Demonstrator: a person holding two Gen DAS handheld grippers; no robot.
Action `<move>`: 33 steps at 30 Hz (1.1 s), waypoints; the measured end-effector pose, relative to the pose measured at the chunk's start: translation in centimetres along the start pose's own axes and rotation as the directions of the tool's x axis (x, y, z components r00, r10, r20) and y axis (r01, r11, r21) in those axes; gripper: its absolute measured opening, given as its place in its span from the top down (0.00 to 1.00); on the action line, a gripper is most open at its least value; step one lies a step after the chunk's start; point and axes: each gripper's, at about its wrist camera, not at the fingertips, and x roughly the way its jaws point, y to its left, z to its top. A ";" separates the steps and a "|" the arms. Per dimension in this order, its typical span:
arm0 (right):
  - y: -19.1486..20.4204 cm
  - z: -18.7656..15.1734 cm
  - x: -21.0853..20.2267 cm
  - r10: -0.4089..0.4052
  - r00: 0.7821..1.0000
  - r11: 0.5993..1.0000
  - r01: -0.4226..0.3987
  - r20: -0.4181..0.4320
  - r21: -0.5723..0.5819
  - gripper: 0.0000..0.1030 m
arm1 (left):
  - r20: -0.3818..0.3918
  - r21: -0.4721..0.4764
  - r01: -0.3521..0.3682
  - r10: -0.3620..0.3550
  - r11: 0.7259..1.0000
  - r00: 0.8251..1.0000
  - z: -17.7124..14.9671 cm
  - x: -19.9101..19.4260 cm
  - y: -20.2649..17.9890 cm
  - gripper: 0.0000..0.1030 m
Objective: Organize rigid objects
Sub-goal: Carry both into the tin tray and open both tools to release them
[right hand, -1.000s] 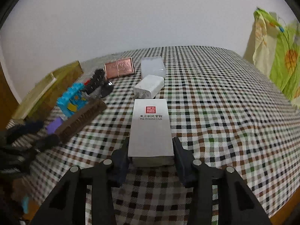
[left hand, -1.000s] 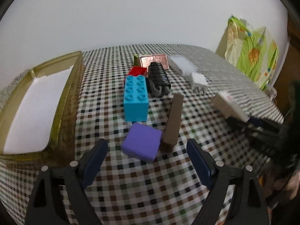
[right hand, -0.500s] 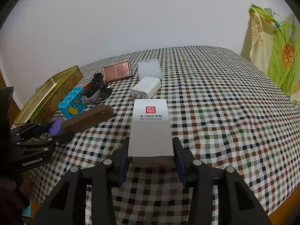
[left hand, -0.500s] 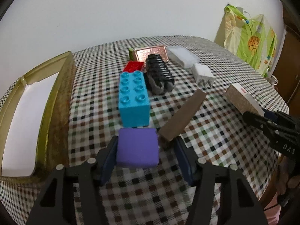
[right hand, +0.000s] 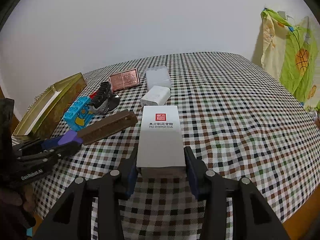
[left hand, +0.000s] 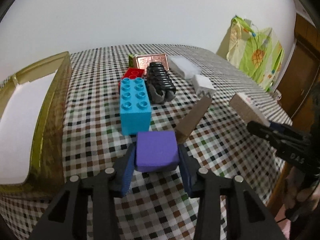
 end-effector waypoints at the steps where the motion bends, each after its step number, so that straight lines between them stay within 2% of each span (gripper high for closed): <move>1: 0.2 0.1 -0.1 -0.002 1.000 1.000 0.002 0.005 0.001 0.56 | 0.006 0.009 0.007 -0.007 1.000 1.000 -0.1 -0.1 -0.2 0.62; 4: 1.0 0.6 -1.1 -0.013 0.999 1.000 0.014 0.030 -0.021 0.56 | 0.044 -0.002 0.064 -0.064 0.998 0.997 0.1 -1.3 0.2 0.62; 10: 3.7 2.5 -2.4 0.001 0.996 0.996 0.006 0.084 -0.087 0.56 | 0.158 -0.014 0.055 -0.052 0.998 0.986 1.4 -5.1 1.6 0.62; 13: 5.5 3.6 -2.6 0.041 0.994 0.994 -0.030 0.103 -0.107 0.56 | 0.204 -0.008 0.018 -0.016 1.000 0.979 2.0 -6.8 2.7 0.62; 16: 8.5 4.6 -2.2 0.091 0.989 0.986 -0.073 0.115 -0.147 0.56 | 0.244 -0.042 -0.014 0.024 0.999 0.970 2.5 -8.1 5.1 0.62; 19: 11.5 5.3 -1.6 0.165 0.980 0.974 -0.144 0.108 -0.177 0.56 | 0.274 -0.089 -0.076 0.097 0.993 0.957 2.4 -9.2 8.0 0.62; 26: 20.4 5.8 2.9 0.304 0.952 0.927 -0.287 0.034 -0.242 0.56 | 0.261 -0.207 -0.189 0.241 0.960 0.935 1.4 -10.4 14.9 0.62; 31: 24.9 5.4 6.8 0.326 0.945 0.908 -0.323 -0.034 -0.265 0.56 | 0.210 -0.257 -0.233 0.289 0.938 0.934 -0.4 -9.4 17.8 0.62; 33: 26.2 5.4 7.4 0.305 0.952 0.909 -0.294 -0.009 -0.295 0.55 | 0.194 -0.265 -0.252 0.308 0.931 0.932 -0.7 -9.0 18.6 0.62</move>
